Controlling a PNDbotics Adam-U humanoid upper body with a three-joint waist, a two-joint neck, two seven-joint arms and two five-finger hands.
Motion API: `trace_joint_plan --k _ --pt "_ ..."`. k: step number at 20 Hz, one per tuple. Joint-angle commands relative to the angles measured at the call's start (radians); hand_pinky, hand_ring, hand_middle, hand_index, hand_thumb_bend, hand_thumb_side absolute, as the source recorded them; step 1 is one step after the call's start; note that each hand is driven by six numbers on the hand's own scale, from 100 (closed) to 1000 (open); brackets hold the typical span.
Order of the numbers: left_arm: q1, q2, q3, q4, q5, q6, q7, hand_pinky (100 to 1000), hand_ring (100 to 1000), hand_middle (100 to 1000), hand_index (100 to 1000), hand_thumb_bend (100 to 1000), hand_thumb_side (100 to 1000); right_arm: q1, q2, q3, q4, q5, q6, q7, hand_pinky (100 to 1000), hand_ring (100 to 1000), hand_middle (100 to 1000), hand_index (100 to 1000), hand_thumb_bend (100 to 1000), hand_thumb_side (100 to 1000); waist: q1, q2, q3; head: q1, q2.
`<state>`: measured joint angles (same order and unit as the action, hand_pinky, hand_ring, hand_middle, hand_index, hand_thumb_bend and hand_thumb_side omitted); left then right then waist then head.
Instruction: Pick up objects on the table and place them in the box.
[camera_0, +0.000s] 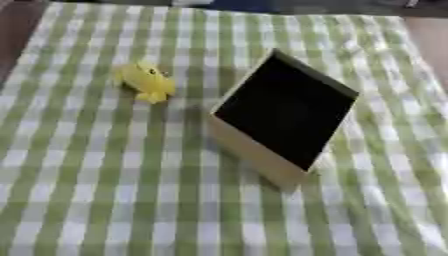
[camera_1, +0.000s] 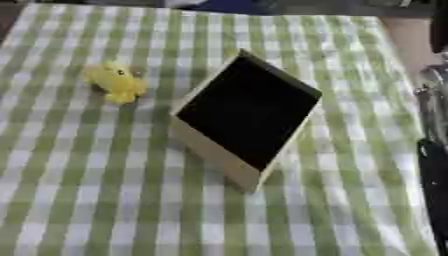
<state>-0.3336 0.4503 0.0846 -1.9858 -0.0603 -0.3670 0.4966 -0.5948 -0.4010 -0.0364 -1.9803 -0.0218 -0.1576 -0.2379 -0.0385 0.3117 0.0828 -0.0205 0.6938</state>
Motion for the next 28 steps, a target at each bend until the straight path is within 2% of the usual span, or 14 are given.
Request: trace_joint_plan --k 1,5,8,18,23,28 --pt "-0.008 0.029 0.009 -0.014 -0.009 -0.001 -0.001 566 715 741 835 492 537 -0.014 -0.02 -0.002 -0.02 0.008 0.0 0.002 778 735 723 871 100 905 0.003 -0.016 0.001 0.001 0.005" --pt "-0.005 0.046 0.009 -0.014 -0.019 0.002 -0.001 565 716 742 836 491 538 -0.013 -0.023 -0.002 -0.02 0.008 0.001 0.001 778 735 723 871 100 909 0.005 -0.015 -0.001 0.003 0.009" --pt "0.001 0.101 0.005 -0.014 -0.046 0.021 -0.011 566 717 744 839 491 544 -0.013 -0.029 -0.002 -0.02 0.01 0.002 0.001 778 735 723 871 100 907 0.009 -0.014 -0.004 0.003 0.01" --pt "-0.011 0.426 -0.057 -0.014 -0.12 0.154 -0.112 575 725 747 843 468 578 -0.012 -0.042 0.001 -0.02 0.011 0.006 0.003 778 734 722 871 100 910 0.02 -0.01 -0.013 -0.006 0.007" --pt "-0.07 0.551 -0.102 -0.014 -0.147 0.221 -0.247 594 736 752 847 462 606 -0.014 -0.043 0.005 -0.02 0.009 0.008 0.007 778 734 721 871 100 912 0.021 -0.009 -0.019 -0.004 0.001" --pt "-0.161 0.625 -0.15 -0.014 -0.201 0.255 -0.414 622 748 758 853 466 619 -0.016 -0.044 0.009 -0.02 0.005 0.011 0.011 777 733 721 871 100 914 0.021 -0.009 -0.025 0.006 0.002"
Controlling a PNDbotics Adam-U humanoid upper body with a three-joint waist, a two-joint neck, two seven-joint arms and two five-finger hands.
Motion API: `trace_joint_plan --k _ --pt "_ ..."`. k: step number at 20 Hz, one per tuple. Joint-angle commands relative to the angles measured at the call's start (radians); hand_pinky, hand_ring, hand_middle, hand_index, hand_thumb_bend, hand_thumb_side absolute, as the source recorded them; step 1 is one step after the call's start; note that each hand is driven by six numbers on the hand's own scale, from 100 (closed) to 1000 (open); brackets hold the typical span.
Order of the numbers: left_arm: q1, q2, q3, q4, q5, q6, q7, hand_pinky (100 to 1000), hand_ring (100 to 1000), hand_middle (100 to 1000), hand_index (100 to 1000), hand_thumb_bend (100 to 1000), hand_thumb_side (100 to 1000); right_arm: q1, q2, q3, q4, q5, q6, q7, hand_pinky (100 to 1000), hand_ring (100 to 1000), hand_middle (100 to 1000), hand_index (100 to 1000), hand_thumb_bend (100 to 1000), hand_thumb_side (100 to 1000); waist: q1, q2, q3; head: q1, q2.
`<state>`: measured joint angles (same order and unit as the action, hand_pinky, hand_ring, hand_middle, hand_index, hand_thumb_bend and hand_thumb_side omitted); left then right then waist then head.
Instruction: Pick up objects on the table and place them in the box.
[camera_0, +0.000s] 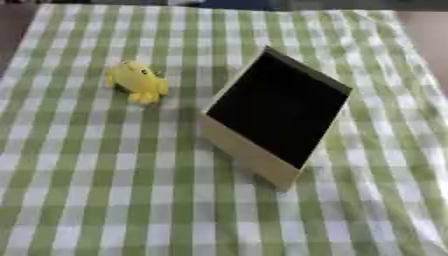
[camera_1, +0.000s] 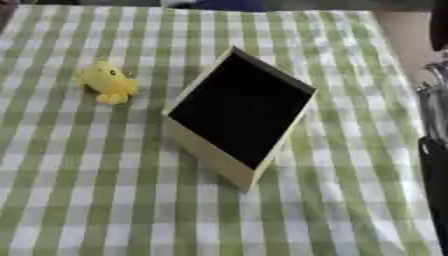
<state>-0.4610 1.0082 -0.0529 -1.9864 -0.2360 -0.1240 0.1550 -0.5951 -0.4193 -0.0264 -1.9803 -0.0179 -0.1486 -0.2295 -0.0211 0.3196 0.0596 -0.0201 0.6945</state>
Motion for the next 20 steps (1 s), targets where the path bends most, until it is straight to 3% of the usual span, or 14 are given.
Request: trace_joint_plan --k 1,6,10,14,20 --pt "-0.052 0.08 -0.026 -0.014 -0.04 0.012 -0.114 633 752 760 855 472 623 -0.016 -0.025 0.0 -0.02 0.0 0.002 0.003 777 733 720 871 100 915 0.003 -0.017 -0.003 0.008 0.001" --pt "-0.124 0.118 -0.079 -0.014 -0.101 -0.007 -0.278 656 758 760 856 476 629 -0.017 -0.024 0.004 -0.02 -0.003 0.004 0.008 777 733 720 871 100 918 0.005 -0.017 -0.005 0.013 -0.002" --pt "-0.149 0.127 -0.095 -0.014 -0.115 -0.013 -0.324 673 767 764 862 526 583 -0.019 -0.022 0.007 -0.02 -0.006 0.004 0.011 777 733 719 871 100 919 0.007 -0.016 -0.009 0.018 -0.005" --pt "-0.202 0.127 -0.179 0.005 -0.167 0.006 -0.378 693 783 777 872 615 564 -0.022 -0.017 0.013 -0.02 -0.01 0.006 0.018 777 732 719 871 100 922 0.009 -0.017 -0.016 0.024 -0.009" --pt "-0.288 0.091 -0.265 0.114 -0.243 -0.003 -0.465 712 796 788 882 666 541 -0.019 -0.015 0.015 -0.02 -0.014 0.009 0.023 777 731 718 871 100 926 0.011 -0.019 -0.017 0.02 -0.006"
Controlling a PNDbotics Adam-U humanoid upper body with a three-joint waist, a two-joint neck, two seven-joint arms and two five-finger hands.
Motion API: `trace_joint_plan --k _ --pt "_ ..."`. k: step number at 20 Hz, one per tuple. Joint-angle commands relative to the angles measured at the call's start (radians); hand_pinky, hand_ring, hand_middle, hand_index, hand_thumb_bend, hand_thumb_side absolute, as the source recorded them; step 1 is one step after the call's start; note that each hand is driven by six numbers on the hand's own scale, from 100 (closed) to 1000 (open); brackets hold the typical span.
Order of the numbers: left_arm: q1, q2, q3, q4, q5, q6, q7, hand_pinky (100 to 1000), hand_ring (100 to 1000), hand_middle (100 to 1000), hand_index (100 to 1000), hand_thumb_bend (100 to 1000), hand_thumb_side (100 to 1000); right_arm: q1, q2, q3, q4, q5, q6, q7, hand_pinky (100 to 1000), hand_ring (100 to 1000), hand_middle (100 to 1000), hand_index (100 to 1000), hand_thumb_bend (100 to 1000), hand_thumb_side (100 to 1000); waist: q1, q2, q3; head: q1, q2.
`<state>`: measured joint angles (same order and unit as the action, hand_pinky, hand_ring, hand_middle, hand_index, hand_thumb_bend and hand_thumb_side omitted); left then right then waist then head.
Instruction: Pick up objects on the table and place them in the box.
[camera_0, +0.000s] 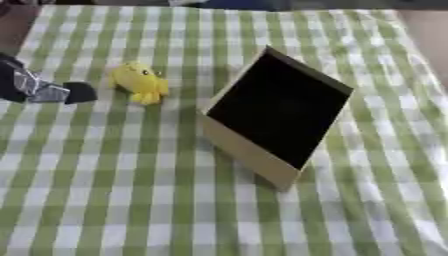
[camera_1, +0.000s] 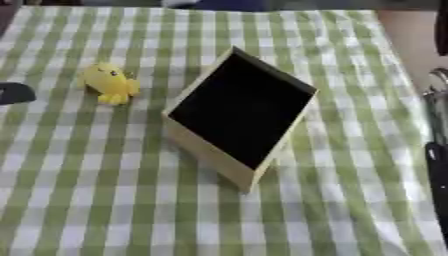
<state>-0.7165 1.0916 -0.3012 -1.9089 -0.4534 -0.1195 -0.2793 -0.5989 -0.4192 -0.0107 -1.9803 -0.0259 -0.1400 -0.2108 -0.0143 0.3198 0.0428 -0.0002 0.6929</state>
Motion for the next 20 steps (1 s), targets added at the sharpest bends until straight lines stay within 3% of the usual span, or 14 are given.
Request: trace_joint_plan --k 1,8,12,20 --pt "-0.047 0.0 -0.026 0.056 -0.031 -0.016 -0.045 716 798 790 882 666 541 -0.014 -0.015 0.0 -0.02 -0.007 0.001 0.005 777 731 717 871 100 920 0.004 -0.019 -0.001 -0.001 -0.005" --pt "-0.153 -0.073 -0.069 0.193 -0.09 -0.076 -0.145 737 817 813 893 698 506 -0.013 -0.012 0.003 -0.02 -0.009 0.003 0.01 777 731 717 871 100 928 0.003 -0.023 0.001 -0.003 -0.003" --pt "-0.201 -0.117 -0.084 0.257 -0.127 -0.112 -0.199 747 824 814 887 762 396 -0.013 -0.01 0.004 -0.02 -0.011 0.004 0.012 777 731 717 871 100 931 0.001 -0.024 0.002 -0.002 -0.003" --pt "-0.264 -0.197 -0.105 0.385 -0.198 -0.165 -0.273 755 831 815 883 676 292 -0.013 -0.005 0.006 -0.02 -0.014 0.006 0.016 776 731 715 871 100 937 0.003 -0.021 -0.002 0.0 -0.007"
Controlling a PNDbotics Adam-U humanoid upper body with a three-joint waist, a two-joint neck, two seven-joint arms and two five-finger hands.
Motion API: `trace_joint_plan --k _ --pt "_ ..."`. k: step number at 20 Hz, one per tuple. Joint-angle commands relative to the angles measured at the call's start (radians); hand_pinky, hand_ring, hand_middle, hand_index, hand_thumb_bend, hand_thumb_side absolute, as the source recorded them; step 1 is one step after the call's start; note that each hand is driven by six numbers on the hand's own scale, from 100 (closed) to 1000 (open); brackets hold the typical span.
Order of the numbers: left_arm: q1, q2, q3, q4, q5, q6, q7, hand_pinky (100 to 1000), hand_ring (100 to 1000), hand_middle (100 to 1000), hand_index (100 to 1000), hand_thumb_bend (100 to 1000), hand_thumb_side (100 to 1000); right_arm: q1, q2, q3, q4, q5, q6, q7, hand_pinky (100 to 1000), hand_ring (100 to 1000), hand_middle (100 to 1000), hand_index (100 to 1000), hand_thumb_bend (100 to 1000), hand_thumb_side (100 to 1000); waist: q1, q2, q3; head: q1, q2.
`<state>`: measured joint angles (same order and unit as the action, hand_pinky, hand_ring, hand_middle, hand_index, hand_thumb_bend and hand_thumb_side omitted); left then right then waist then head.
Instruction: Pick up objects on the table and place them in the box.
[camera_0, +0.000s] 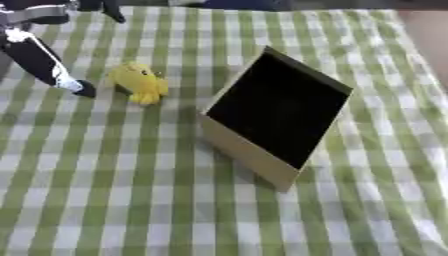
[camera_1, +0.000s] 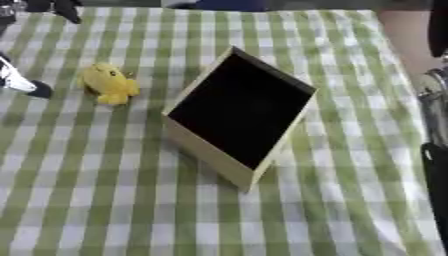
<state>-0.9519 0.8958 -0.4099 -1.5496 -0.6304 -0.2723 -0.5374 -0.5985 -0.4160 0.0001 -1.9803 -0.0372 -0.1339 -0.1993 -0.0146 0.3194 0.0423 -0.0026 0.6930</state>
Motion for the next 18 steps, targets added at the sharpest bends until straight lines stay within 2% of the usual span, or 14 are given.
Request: trace_joint_plan --k 1,11,18 --pt "-0.035 -0.011 0.003 0.042 -0.028 -0.016 -0.017 754 831 813 881 667 286 -0.014 -0.008 -0.004 -0.02 -0.003 0.0 0.004 776 731 715 871 100 937 0.003 -0.02 -0.003 0.003 -0.008" --pt "-0.085 -0.109 0.007 0.217 -0.126 -0.048 -0.028 755 834 817 879 579 234 -0.019 -0.004 -0.006 -0.02 -0.006 0.001 0.004 776 730 714 871 100 942 0.005 -0.006 -0.018 0.008 -0.019" --pt "-0.1 -0.158 0.022 0.32 -0.172 -0.044 -0.015 729 826 816 883 536 209 -0.022 0.0 -0.008 -0.02 -0.009 0.0 0.003 776 730 713 871 100 946 0.002 0.004 -0.027 0.013 -0.023"
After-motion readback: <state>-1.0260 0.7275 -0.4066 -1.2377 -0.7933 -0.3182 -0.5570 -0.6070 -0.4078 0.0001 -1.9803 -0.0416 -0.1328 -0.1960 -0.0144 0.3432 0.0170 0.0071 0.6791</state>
